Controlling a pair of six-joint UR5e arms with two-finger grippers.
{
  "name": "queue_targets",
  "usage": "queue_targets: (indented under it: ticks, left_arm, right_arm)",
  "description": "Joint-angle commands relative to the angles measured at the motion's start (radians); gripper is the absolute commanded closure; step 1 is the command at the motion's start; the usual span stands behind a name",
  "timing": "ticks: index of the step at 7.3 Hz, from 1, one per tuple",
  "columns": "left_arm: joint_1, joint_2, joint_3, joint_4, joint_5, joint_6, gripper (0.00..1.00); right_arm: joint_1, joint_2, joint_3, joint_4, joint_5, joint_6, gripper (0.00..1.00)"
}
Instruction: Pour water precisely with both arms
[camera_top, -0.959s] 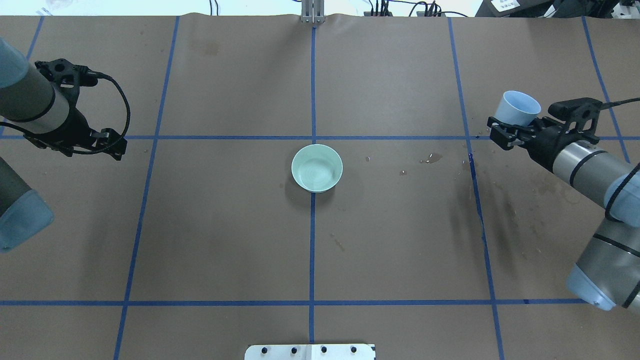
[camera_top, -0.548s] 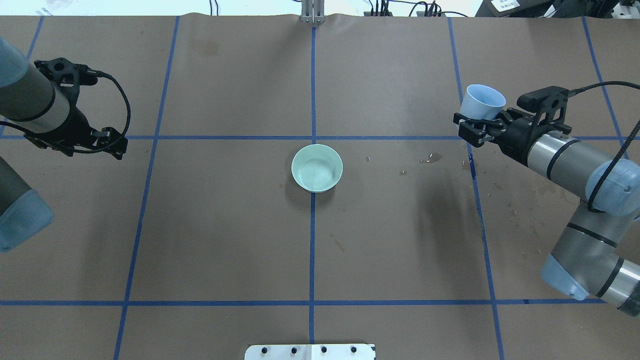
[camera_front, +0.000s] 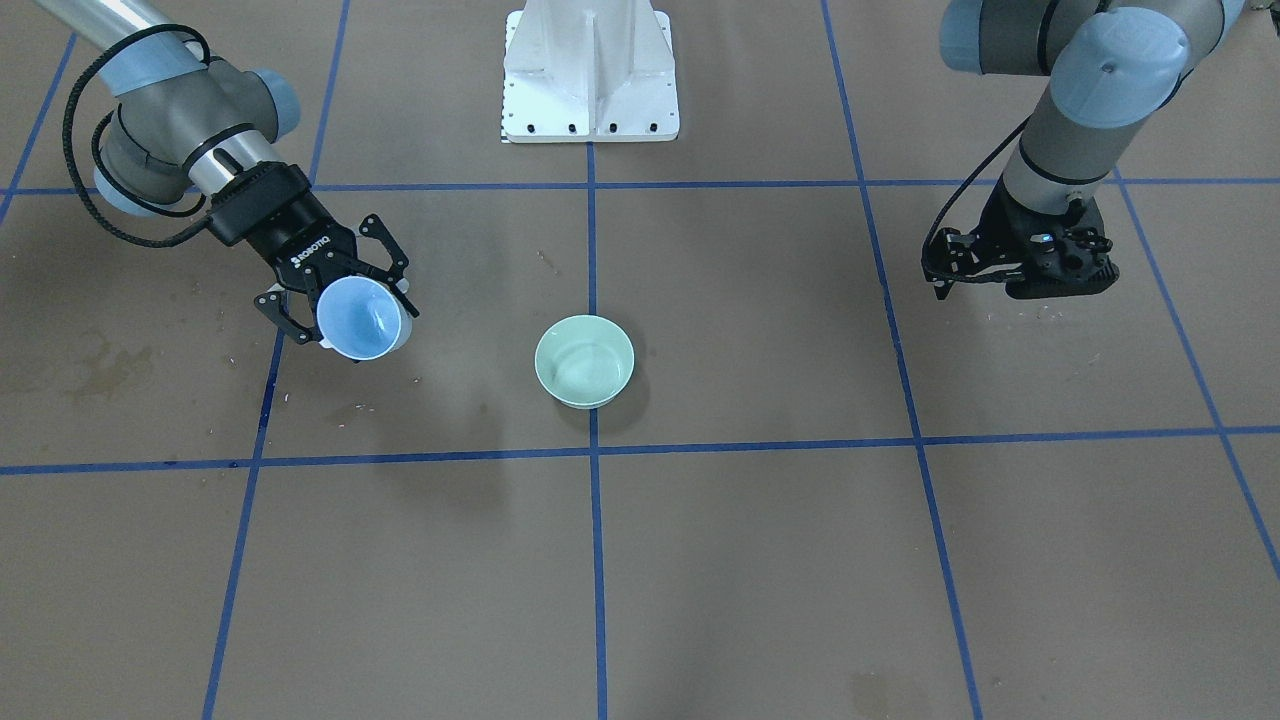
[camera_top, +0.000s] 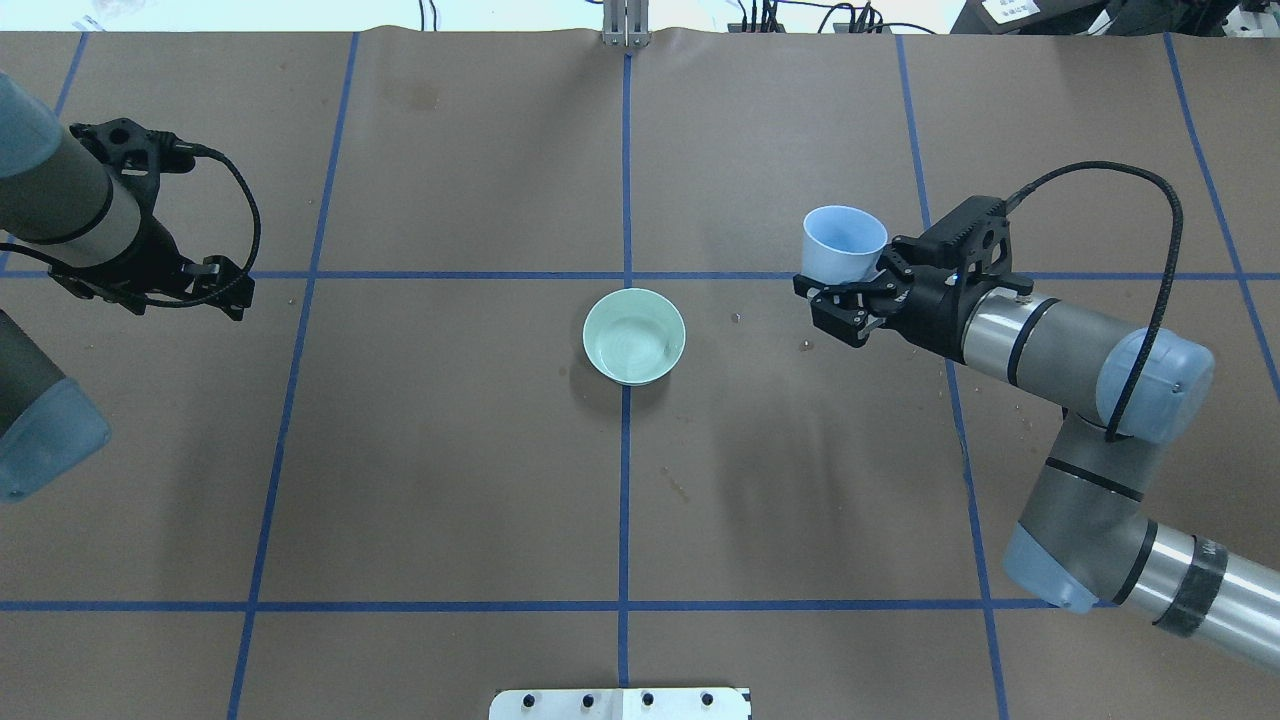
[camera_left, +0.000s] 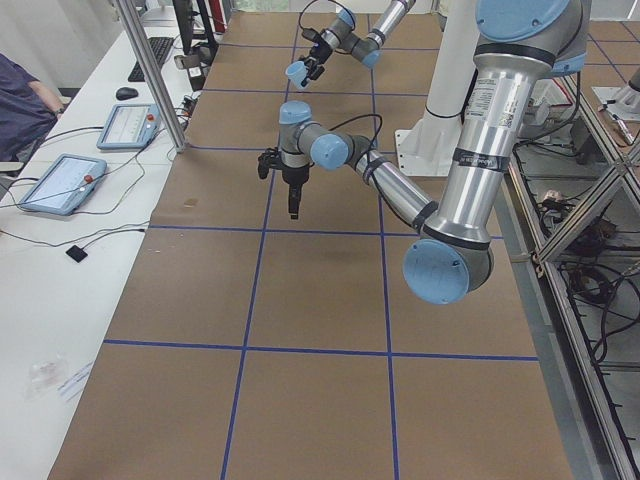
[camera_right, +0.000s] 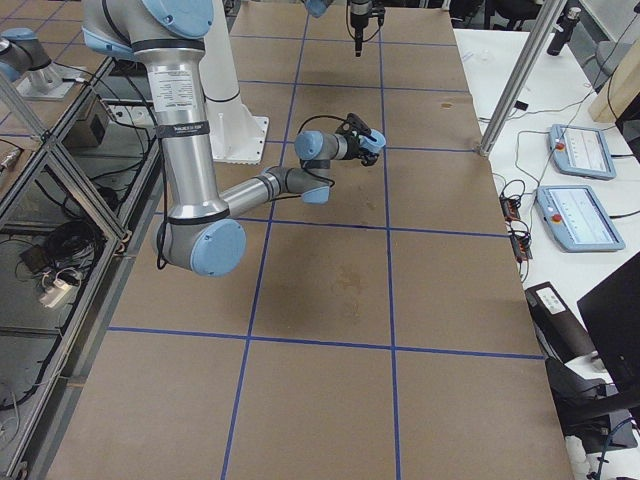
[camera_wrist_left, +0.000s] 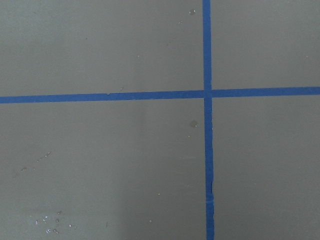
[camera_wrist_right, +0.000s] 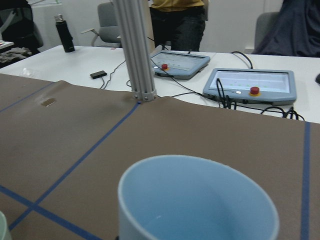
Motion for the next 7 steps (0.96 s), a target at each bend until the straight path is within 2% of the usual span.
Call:
queue_targets:
  ticks: [1,3,5,7]
  left_arm:
    - [-0.001,-0.001,-0.001,0.0,0.0,0.015,0.0]
    - [-0.048,-0.001,-0.019,0.026,-0.036,0.062,0.0]
    - [-0.13,-0.001,-0.024,0.129,-0.057,0.27,0.0]
    - [-0.142,-0.001,-0.019,0.129,-0.055,0.277,0.0]
  right_arm:
    - [-0.027,0.025,-0.007,-0.013,0.142,-0.018,1.0]
    - [-0.063,0.049,-0.009,-0.043,0.16,-0.033,1.0]
    - [-0.078,0.088,-0.007,-0.135,0.163,-0.073,1.0]
    - [-0.089,0.153,0.004,-0.282,0.161,-0.134,1.0]
